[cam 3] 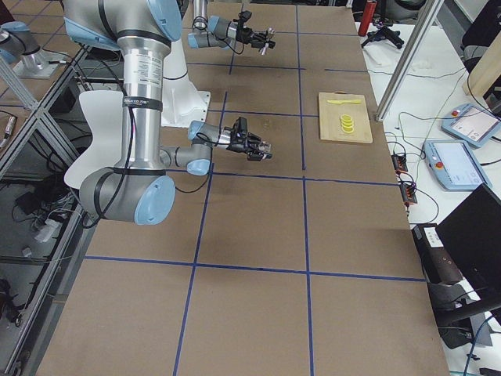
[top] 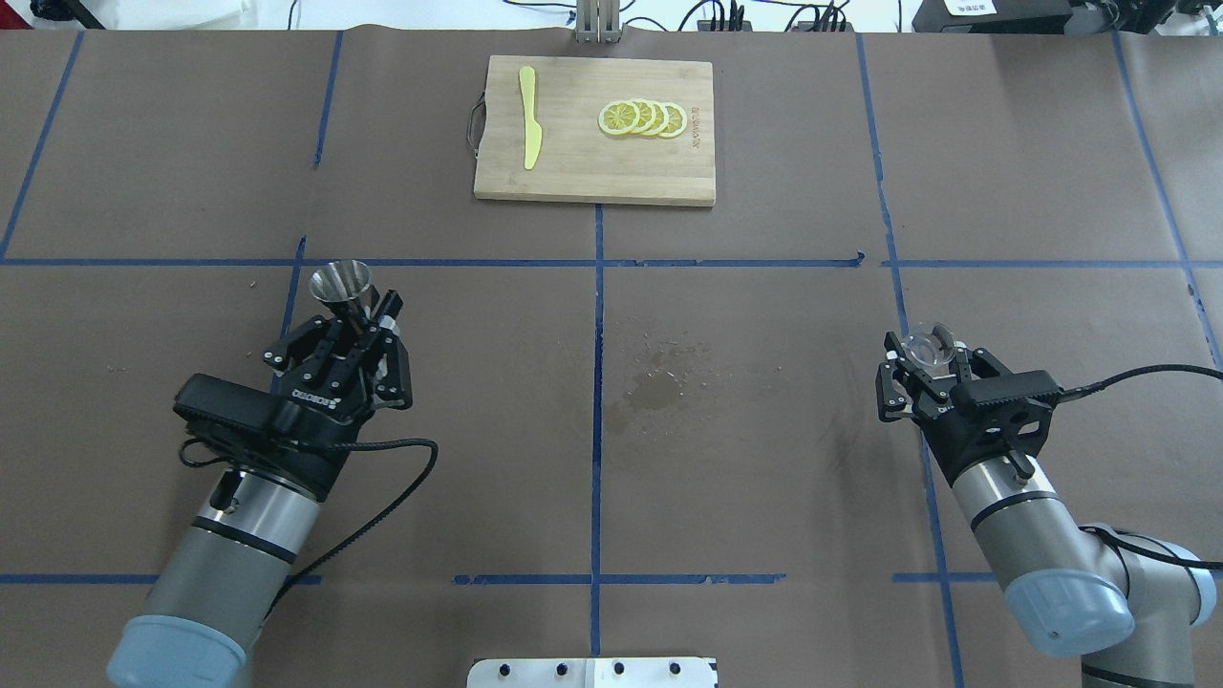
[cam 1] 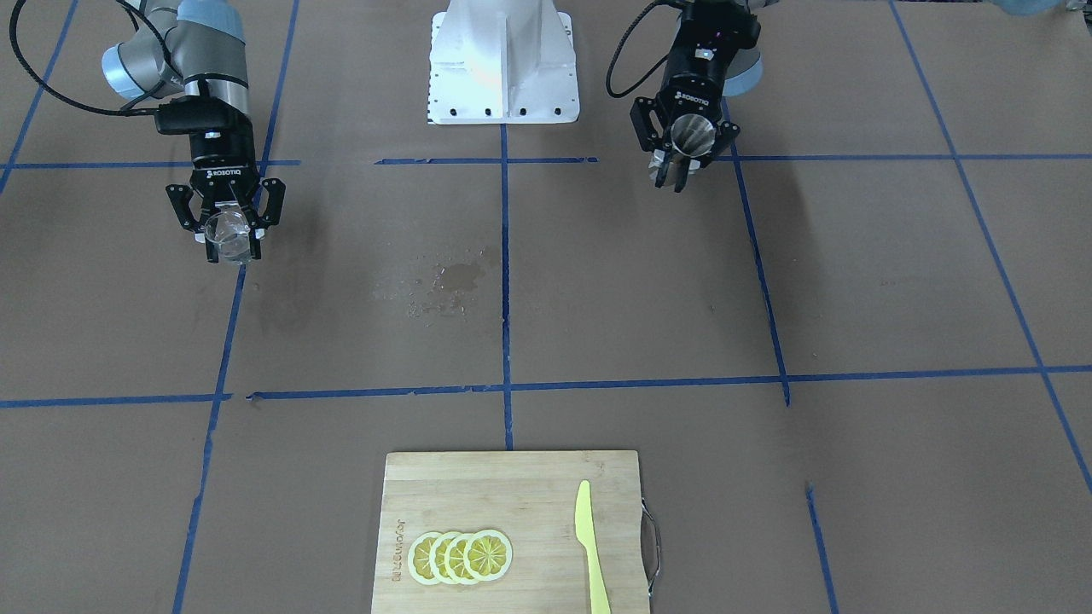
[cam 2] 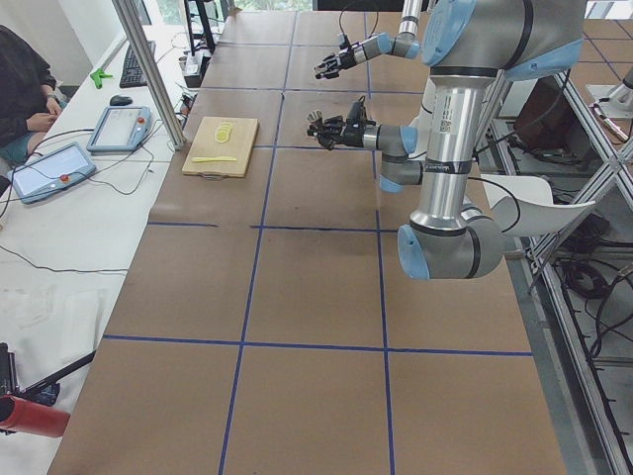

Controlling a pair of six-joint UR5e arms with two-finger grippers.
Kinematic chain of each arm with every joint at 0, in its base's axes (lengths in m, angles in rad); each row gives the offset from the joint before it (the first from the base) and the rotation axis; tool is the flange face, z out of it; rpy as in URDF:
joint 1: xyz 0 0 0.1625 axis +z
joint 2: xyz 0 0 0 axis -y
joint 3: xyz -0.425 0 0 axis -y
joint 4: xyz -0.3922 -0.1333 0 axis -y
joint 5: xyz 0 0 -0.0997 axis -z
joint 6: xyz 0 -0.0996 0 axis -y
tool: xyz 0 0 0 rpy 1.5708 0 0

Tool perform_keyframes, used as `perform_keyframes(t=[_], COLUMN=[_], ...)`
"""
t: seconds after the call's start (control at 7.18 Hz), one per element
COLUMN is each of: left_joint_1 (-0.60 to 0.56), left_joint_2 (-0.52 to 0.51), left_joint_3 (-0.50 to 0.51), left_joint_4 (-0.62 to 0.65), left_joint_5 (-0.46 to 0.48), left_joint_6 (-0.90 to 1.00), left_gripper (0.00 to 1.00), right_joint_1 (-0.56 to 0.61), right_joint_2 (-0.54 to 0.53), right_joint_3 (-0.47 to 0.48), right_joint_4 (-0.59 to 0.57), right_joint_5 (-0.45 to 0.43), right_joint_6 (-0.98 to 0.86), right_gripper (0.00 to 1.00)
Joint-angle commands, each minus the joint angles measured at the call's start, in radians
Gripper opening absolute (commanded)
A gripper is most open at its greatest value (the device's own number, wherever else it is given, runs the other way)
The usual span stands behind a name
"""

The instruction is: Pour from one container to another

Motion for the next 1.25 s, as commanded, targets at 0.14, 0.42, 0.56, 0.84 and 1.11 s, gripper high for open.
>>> perform_keyframes(t=[0.14, 0.42, 0.56, 0.84, 1.11], left_joint_1=[0.009, -0.005, -0.026, -0.045, -0.054], left_joint_2=[-0.062, -0.071, -0.088, -0.166, -0.203], left_joint_3=[0.039, 0.040, 0.040, 0.101, 0.177], left_joint_4=[-0.003, -0.011, -0.011, -0.011, -0.022], left_joint_5=[-0.259, -0.406, -0.495, -0.582, -0.576], left_joint_6=[0.033, 0.065, 0.073, 0.139, 0.139], left_gripper=[0.00, 0.00, 0.00, 0.00, 0.00], right_joint_1=[0.045, 0.085, 0.096, 0.096, 0.096], right_joint_2=[0.085, 0.165, 0.210, 0.248, 0.281], right_joint_3=[0.068, 0.071, 0.071, 0.094, 0.114], right_joint_4=[-0.003, -0.017, -0.018, -0.084, -0.113], right_joint_5=[0.063, 0.188, 0.220, 0.264, 0.264], right_joint_6=[-0.304, -0.371, -0.462, -0.506, -0.535], right_gripper=[0.00, 0.00, 0.00, 0.00, 0.00])
